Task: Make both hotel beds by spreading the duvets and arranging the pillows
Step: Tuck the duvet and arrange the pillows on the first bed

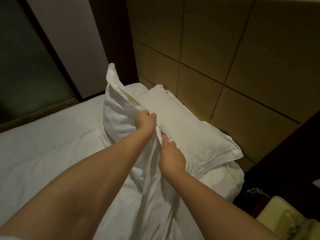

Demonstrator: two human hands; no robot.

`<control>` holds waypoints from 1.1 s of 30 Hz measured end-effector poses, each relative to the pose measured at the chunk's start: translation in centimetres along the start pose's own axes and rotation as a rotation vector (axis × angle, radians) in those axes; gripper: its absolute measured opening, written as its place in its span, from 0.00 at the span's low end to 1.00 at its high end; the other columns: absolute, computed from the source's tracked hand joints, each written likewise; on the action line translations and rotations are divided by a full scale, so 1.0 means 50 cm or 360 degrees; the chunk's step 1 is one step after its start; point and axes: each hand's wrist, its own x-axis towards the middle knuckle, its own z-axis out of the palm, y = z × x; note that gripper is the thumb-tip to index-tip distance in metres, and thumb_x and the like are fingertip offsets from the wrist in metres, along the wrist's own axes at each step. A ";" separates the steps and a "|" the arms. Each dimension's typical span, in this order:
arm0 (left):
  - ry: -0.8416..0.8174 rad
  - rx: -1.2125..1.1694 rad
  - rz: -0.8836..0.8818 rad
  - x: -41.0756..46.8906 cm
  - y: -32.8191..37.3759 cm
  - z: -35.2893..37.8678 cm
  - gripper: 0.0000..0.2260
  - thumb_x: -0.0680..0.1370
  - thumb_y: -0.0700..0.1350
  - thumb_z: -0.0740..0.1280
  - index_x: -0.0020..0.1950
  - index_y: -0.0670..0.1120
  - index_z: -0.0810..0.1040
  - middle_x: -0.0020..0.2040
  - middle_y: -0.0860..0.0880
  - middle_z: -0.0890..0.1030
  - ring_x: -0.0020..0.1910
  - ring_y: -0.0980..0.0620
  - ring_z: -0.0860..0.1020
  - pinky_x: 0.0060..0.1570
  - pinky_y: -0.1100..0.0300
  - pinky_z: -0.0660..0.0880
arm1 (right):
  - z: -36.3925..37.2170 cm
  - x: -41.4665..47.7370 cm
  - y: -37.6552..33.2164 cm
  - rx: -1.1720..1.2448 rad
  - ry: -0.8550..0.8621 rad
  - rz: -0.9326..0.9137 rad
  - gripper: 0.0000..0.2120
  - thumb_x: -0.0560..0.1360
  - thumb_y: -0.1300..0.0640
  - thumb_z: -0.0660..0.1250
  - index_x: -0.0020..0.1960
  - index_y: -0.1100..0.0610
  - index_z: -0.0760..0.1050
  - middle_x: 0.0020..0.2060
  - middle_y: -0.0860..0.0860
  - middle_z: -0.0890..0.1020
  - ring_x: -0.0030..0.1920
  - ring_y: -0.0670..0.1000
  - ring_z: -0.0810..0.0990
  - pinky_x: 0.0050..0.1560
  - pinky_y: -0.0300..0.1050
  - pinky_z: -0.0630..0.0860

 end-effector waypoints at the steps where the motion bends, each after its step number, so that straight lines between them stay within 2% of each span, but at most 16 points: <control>1: -0.0015 -0.0036 0.0008 0.006 0.017 0.021 0.15 0.76 0.38 0.61 0.31 0.44 0.61 0.30 0.46 0.64 0.35 0.48 0.65 0.36 0.58 0.62 | -0.014 0.015 0.016 0.0041 -0.0010 0.0024 0.28 0.81 0.50 0.57 0.76 0.47 0.47 0.64 0.57 0.69 0.60 0.58 0.74 0.58 0.51 0.73; 3: -0.0037 -0.0070 0.0032 0.019 0.053 0.063 0.16 0.76 0.38 0.60 0.30 0.45 0.59 0.29 0.47 0.62 0.34 0.48 0.63 0.34 0.57 0.60 | -0.047 0.047 0.049 0.0096 0.0011 0.0063 0.26 0.81 0.52 0.55 0.76 0.47 0.49 0.61 0.57 0.70 0.56 0.59 0.76 0.54 0.52 0.74; 6: -0.0053 -0.0087 0.0051 0.046 0.109 0.133 0.17 0.77 0.37 0.60 0.30 0.44 0.58 0.29 0.47 0.61 0.31 0.48 0.61 0.35 0.56 0.60 | -0.084 0.096 0.092 0.0269 0.0124 0.0171 0.24 0.80 0.45 0.54 0.74 0.46 0.54 0.60 0.54 0.72 0.54 0.55 0.77 0.53 0.50 0.77; 8: -0.0059 -0.0100 0.0050 0.068 0.144 0.186 0.17 0.77 0.37 0.60 0.30 0.44 0.59 0.29 0.46 0.62 0.33 0.46 0.63 0.36 0.56 0.62 | -0.099 0.125 0.105 0.0365 0.0114 0.0267 0.29 0.78 0.37 0.54 0.75 0.46 0.52 0.64 0.52 0.70 0.58 0.55 0.75 0.56 0.50 0.75; 10: -0.0048 -0.0081 0.0047 0.101 0.179 0.231 0.13 0.77 0.38 0.60 0.33 0.39 0.69 0.32 0.41 0.69 0.37 0.41 0.70 0.40 0.54 0.68 | -0.107 0.153 0.115 0.0365 0.0045 0.0298 0.38 0.75 0.35 0.60 0.76 0.47 0.47 0.66 0.52 0.66 0.63 0.56 0.71 0.59 0.51 0.73; 12: -0.0003 -0.0037 0.0044 0.139 0.211 0.261 0.11 0.78 0.39 0.60 0.37 0.37 0.74 0.36 0.39 0.73 0.40 0.40 0.73 0.44 0.53 0.71 | -0.129 0.191 0.135 0.0182 0.0022 0.0221 0.41 0.75 0.46 0.67 0.77 0.49 0.44 0.67 0.53 0.64 0.63 0.56 0.70 0.59 0.50 0.73; 14: 0.0086 0.0019 0.0093 0.177 0.237 0.274 0.13 0.78 0.40 0.59 0.33 0.41 0.69 0.35 0.43 0.72 0.40 0.43 0.71 0.41 0.56 0.68 | -0.163 0.248 0.168 0.0021 0.0088 0.0084 0.34 0.77 0.58 0.63 0.77 0.50 0.49 0.64 0.54 0.68 0.59 0.57 0.73 0.55 0.50 0.74; 15: 0.0133 0.0037 0.0118 0.194 0.247 0.277 0.13 0.79 0.40 0.58 0.34 0.41 0.69 0.36 0.43 0.72 0.40 0.44 0.71 0.40 0.58 0.66 | -0.181 0.280 0.187 -0.0007 0.0146 0.0029 0.30 0.77 0.63 0.59 0.76 0.50 0.53 0.62 0.54 0.70 0.57 0.58 0.75 0.52 0.51 0.75; 17: 0.0185 0.0050 0.0139 0.221 0.258 0.283 0.11 0.80 0.42 0.56 0.43 0.40 0.74 0.41 0.43 0.74 0.42 0.46 0.72 0.42 0.59 0.65 | -0.205 0.334 0.214 0.0005 0.0272 -0.0021 0.27 0.77 0.66 0.58 0.72 0.49 0.60 0.56 0.53 0.74 0.53 0.56 0.77 0.50 0.51 0.77; 19: 0.0081 0.0104 0.0155 0.232 0.249 0.304 0.12 0.82 0.44 0.55 0.55 0.40 0.76 0.49 0.43 0.77 0.48 0.47 0.75 0.45 0.59 0.67 | -0.204 0.362 0.235 0.0032 0.0266 0.0023 0.27 0.77 0.65 0.60 0.73 0.49 0.59 0.59 0.54 0.74 0.55 0.56 0.76 0.53 0.50 0.77; 20: -0.0064 0.0129 0.0168 0.229 0.235 0.320 0.13 0.82 0.45 0.55 0.60 0.41 0.75 0.55 0.42 0.77 0.54 0.45 0.76 0.49 0.59 0.68 | -0.192 0.366 0.246 0.0002 0.0190 0.0089 0.30 0.78 0.64 0.61 0.76 0.50 0.54 0.64 0.55 0.72 0.60 0.57 0.74 0.57 0.51 0.75; 22: -0.0472 0.0141 0.0170 0.202 0.199 0.359 0.18 0.82 0.47 0.56 0.71 0.43 0.66 0.68 0.43 0.71 0.67 0.44 0.70 0.61 0.57 0.67 | -0.162 0.357 0.277 -0.0160 0.0045 0.0267 0.37 0.78 0.62 0.61 0.78 0.52 0.43 0.75 0.54 0.60 0.71 0.58 0.64 0.67 0.54 0.65; 24: -0.0752 0.0245 0.0191 0.163 0.152 0.387 0.24 0.82 0.49 0.58 0.76 0.44 0.57 0.75 0.44 0.62 0.72 0.43 0.63 0.68 0.53 0.62 | -0.132 0.333 0.310 -0.0343 -0.0049 0.0366 0.39 0.78 0.60 0.59 0.78 0.53 0.37 0.78 0.50 0.47 0.76 0.57 0.52 0.73 0.56 0.54; 27: -0.0793 0.0514 0.0307 0.113 0.061 0.396 0.27 0.82 0.49 0.58 0.77 0.44 0.52 0.77 0.45 0.59 0.74 0.45 0.60 0.70 0.55 0.58 | -0.079 0.280 0.331 -0.0366 -0.0165 0.0379 0.36 0.80 0.58 0.56 0.77 0.52 0.34 0.78 0.48 0.41 0.77 0.55 0.42 0.75 0.58 0.43; 30: -0.0770 0.0678 0.0376 0.051 -0.026 0.382 0.27 0.81 0.50 0.58 0.78 0.46 0.52 0.77 0.46 0.59 0.75 0.47 0.59 0.71 0.54 0.58 | -0.015 0.215 0.322 -0.0341 -0.0244 0.0393 0.37 0.80 0.54 0.57 0.77 0.52 0.35 0.77 0.48 0.39 0.77 0.54 0.39 0.74 0.59 0.38; 33: -0.0822 0.0795 0.0470 -0.041 -0.089 0.359 0.27 0.82 0.52 0.55 0.78 0.48 0.49 0.78 0.48 0.53 0.76 0.49 0.54 0.73 0.54 0.55 | 0.041 0.131 0.304 -0.0346 -0.0315 0.0445 0.37 0.81 0.52 0.58 0.77 0.51 0.34 0.77 0.48 0.38 0.77 0.53 0.37 0.73 0.58 0.36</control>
